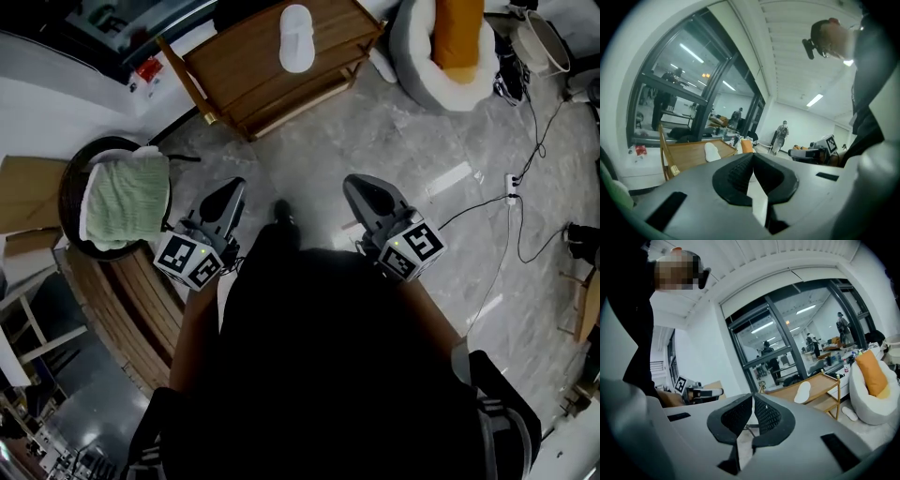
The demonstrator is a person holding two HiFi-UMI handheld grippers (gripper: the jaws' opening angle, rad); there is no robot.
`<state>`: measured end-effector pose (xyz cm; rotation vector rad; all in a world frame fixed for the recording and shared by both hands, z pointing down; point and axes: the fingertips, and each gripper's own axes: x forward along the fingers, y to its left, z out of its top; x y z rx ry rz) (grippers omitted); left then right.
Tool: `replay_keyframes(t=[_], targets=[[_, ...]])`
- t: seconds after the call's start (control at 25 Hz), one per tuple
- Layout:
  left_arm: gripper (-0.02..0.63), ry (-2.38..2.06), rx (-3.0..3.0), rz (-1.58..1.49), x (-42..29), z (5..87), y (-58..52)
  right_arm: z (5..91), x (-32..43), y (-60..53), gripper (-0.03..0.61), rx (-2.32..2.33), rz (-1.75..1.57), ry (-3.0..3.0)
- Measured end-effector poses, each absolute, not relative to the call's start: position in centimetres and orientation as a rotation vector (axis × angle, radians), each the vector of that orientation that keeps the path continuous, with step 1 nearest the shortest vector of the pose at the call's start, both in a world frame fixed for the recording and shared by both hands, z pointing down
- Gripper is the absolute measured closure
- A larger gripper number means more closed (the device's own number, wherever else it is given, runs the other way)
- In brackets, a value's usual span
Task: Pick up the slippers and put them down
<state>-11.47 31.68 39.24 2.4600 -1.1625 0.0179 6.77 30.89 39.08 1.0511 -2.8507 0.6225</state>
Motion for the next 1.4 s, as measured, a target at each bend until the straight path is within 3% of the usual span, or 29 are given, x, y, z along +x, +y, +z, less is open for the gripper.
replay_keyframes(t=[0.52, 0.92, 1.4], targets=[[0.601, -0.952, 2.538, -0.021, -16.2, 39.4, 20.4, 39.5, 0.1, 22.0, 0.552, 1.158, 0.650, -2.762], [0.601, -0.930, 2.511, 0.032, -13.0, 40.6, 15.2, 39.8, 2.1, 14.4, 0.552, 1.086, 0.719, -2.842], [0.601, -1.082, 2.352, 0.180, -8.6, 43.0, 5.1, 44.8, 4.9, 2.3, 0.551, 0.798, 1.163, -2.847]])
